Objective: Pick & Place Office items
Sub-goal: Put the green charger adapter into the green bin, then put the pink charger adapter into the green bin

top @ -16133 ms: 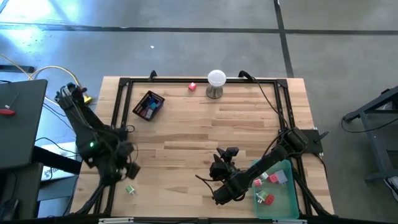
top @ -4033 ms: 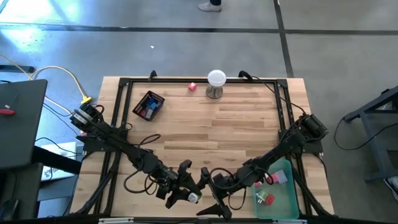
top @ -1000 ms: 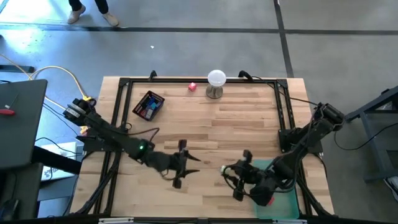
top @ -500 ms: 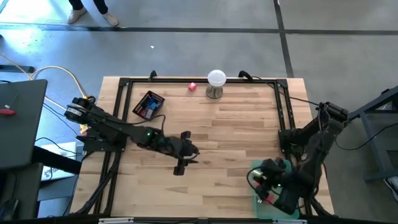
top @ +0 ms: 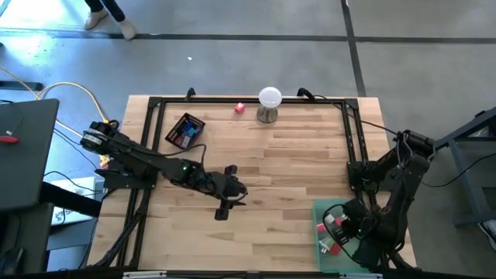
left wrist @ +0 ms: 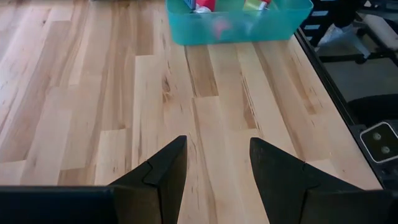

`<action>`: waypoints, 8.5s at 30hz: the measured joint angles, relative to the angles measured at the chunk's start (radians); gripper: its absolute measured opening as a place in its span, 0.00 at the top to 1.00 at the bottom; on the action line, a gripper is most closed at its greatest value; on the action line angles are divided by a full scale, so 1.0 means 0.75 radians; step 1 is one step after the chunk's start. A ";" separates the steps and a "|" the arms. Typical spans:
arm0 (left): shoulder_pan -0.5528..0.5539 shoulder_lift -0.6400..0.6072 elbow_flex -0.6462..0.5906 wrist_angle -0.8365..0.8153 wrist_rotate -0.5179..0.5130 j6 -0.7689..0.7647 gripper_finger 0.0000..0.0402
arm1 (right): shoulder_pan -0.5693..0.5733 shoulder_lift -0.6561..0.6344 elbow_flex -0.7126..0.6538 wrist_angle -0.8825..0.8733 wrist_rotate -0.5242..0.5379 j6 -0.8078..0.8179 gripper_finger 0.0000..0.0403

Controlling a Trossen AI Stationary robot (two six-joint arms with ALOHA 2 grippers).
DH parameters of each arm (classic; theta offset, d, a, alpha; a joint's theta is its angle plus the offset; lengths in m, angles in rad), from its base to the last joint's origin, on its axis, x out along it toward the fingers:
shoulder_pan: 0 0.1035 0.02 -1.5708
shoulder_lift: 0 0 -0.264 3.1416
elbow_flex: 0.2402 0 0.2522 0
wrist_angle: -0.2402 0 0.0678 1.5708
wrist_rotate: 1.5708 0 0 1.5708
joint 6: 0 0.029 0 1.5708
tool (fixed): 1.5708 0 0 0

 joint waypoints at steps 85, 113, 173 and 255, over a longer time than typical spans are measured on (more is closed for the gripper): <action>-0.002 0.001 0.001 -0.084 -0.093 -0.053 0.21 | 0.027 -0.143 -0.284 0.113 1.295 -0.173 0.39; 0.835 -0.007 0.001 -0.330 0.340 -0.228 0.20 | -0.398 -0.140 -0.284 0.227 1.612 -1.066 0.39; 1.291 0.481 0.376 -0.323 0.174 -0.170 0.20 | -0.567 -0.140 -0.284 0.301 1.358 -1.218 0.39; 1.338 0.704 0.384 -0.091 0.115 -0.203 0.34 | -0.593 -0.140 -0.284 0.396 1.327 -1.358 0.39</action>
